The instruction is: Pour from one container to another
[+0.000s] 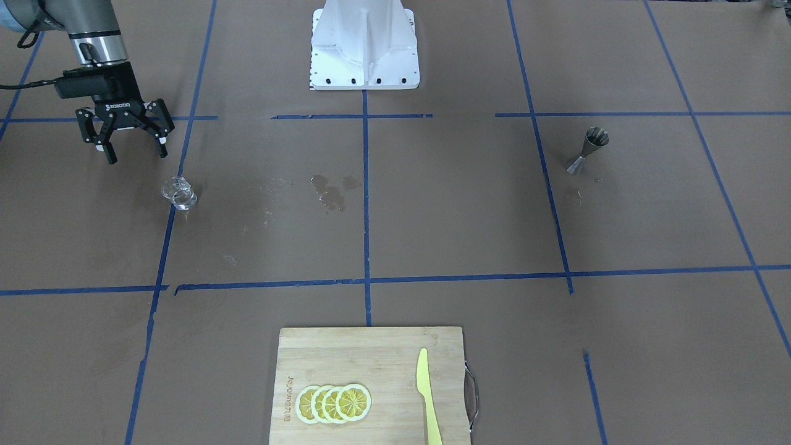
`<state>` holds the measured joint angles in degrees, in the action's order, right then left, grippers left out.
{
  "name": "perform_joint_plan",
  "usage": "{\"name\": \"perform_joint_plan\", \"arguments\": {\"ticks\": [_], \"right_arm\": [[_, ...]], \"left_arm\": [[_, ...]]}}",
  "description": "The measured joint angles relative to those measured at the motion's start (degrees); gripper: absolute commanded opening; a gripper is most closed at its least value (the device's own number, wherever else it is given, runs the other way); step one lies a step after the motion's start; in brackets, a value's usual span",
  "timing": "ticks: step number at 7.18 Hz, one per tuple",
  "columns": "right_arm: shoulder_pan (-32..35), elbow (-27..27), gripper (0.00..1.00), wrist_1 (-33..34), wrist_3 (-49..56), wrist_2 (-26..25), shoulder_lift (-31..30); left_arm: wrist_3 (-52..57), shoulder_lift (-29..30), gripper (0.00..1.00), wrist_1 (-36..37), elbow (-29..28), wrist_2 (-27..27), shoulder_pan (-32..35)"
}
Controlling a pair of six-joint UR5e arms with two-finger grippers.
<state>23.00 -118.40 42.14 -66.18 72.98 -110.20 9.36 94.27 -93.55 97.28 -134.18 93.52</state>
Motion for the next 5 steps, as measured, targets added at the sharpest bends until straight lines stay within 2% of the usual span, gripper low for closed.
{"name": "perform_joint_plan", "arguments": {"ticks": [3, 4, 5], "right_arm": [[28.5, 5.0, 1.0, 1.3, 20.9, 32.2, 1.0], [38.7, 8.7, 1.0, 4.7, 30.3, 41.5, 3.1], [47.1, 11.7, 1.0, 11.9, 40.4, 48.2, 6.8]], "left_arm": [[0.2, -3.2, 1.0, -3.2, 0.8, 0.1, 0.0], [0.4, -5.5, 1.0, -6.2, 0.8, 0.1, 0.0], [0.4, -8.7, 1.0, -10.3, 0.5, 0.3, 0.0]]}}
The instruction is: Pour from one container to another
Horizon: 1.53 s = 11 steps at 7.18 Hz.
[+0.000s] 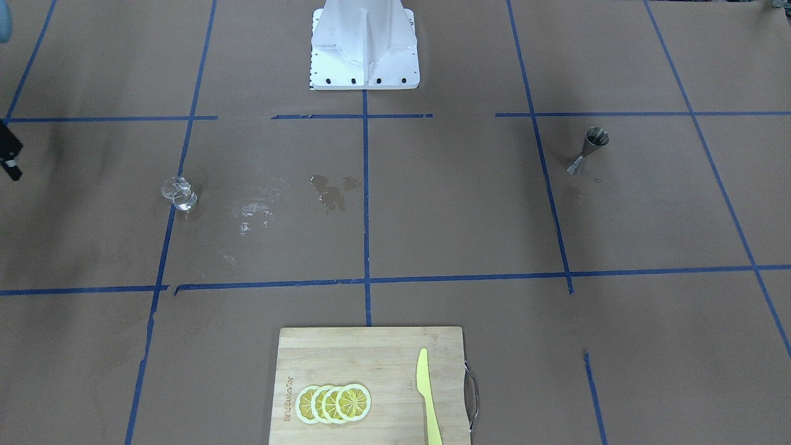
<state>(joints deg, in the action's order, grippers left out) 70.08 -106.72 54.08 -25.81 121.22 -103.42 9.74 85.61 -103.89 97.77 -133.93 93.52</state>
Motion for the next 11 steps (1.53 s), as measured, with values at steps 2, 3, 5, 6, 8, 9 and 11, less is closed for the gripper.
{"name": "perform_joint_plan", "arguments": {"ticks": [2, 3, 5, 6, 8, 9, 11], "right_arm": [[10.8, 2.4, 1.0, 25.2, 21.1, 4.5, 9.5], [14.6, 2.9, 1.0, 38.1, 29.5, 5.5, 13.8], [19.8, 3.9, 1.0, 51.5, 35.6, 11.7, 16.4], [20.9, 4.6, 1.0, 53.5, 36.1, 14.2, 16.0], [21.6, 5.4, 1.0, 54.2, 36.1, 16.1, 14.6], [21.6, 5.5, 1.0, 54.0, 36.2, 16.8, 13.7], [21.6, 5.9, 1.0, 53.6, 36.4, 18.0, 13.0]], "left_arm": [[-0.6, -4.2, 1.0, -3.8, -0.8, 0.1, -0.1], [-0.8, -4.0, 1.0, 0.3, -0.5, 0.1, -0.1], [-0.5, -3.3, 1.0, 9.4, 1.1, 0.1, -0.1], [-0.4, -3.4, 1.0, 10.2, 1.1, 0.1, -0.1], [-0.4, -3.9, 1.0, 9.1, 0.7, 0.0, -0.4], [-0.5, -4.0, 1.0, 7.9, 0.3, 0.1, -0.4], [-0.4, -3.9, 1.0, 6.2, -0.8, 0.2, -0.5]]}}
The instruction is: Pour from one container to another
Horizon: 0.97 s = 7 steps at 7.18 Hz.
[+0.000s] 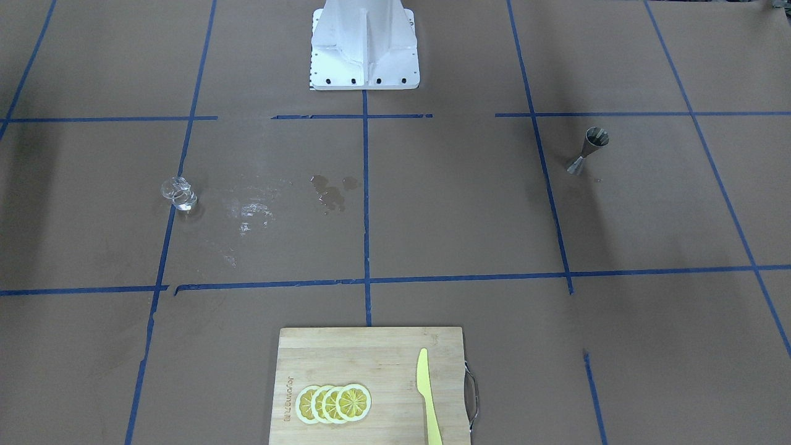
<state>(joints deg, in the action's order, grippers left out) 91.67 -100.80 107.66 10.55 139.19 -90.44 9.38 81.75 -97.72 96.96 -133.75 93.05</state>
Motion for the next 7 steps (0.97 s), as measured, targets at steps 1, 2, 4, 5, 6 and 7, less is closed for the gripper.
{"name": "perform_joint_plan", "arguments": {"ticks": [1, 2, 4, 5, 6, 7], "right_arm": [[0.0, 0.0, 1.0, -0.5, 0.0, -0.5, 0.0], [-0.2, 0.1, 1.0, -1.1, -0.1, -1.8, 0.0], [-0.9, 0.2, 1.0, -1.5, -0.2, -3.5, 0.0], [-1.2, 0.4, 1.0, -1.5, -0.2, -3.8, 0.1], [-1.6, 0.6, 1.0, -1.5, -0.2, -3.8, 0.1], [-2.1, 0.7, 1.0, -1.6, -0.2, -3.7, 0.1]], "left_arm": [[0.0, 0.7, 1.0, -0.9, -0.3, -0.1, -0.1], [-0.1, 1.6, 1.0, -1.4, -0.5, 0.0, -0.1], [-0.1, 2.2, 1.0, -1.2, -0.5, 0.4, -0.5], [-0.1, 2.4, 1.0, -1.1, -0.5, 0.4, -1.8], [-0.3, 2.8, 1.0, -0.6, -0.4, 0.5, -3.6], [-0.6, 3.2, 1.0, 0.7, -0.3, 0.4, -4.7]]}}
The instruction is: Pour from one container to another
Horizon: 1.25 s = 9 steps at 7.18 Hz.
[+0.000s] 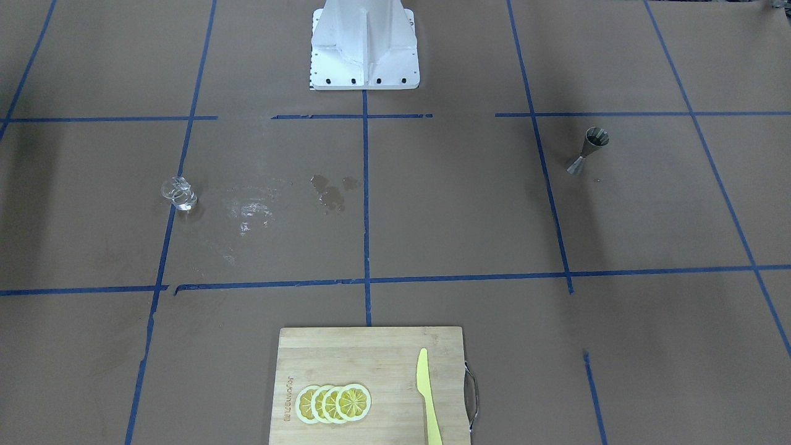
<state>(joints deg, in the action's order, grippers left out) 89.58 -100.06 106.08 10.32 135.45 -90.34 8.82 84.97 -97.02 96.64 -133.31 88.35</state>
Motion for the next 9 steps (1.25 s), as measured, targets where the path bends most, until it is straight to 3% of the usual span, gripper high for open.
{"name": "perform_joint_plan", "arguments": {"ticks": [5, 9], "right_arm": [[-0.6, 0.2, 1.0, -0.3, 0.0, 0.0, -0.4], [-2.2, 0.3, 1.0, -3.2, 0.1, -0.5, -0.7]], "left_arm": [[0.2, 0.1, 1.0, 20.9, 8.6, -0.1, 0.7], [0.5, -0.1, 1.0, 17.1, 7.1, 0.1, 0.9]]}}
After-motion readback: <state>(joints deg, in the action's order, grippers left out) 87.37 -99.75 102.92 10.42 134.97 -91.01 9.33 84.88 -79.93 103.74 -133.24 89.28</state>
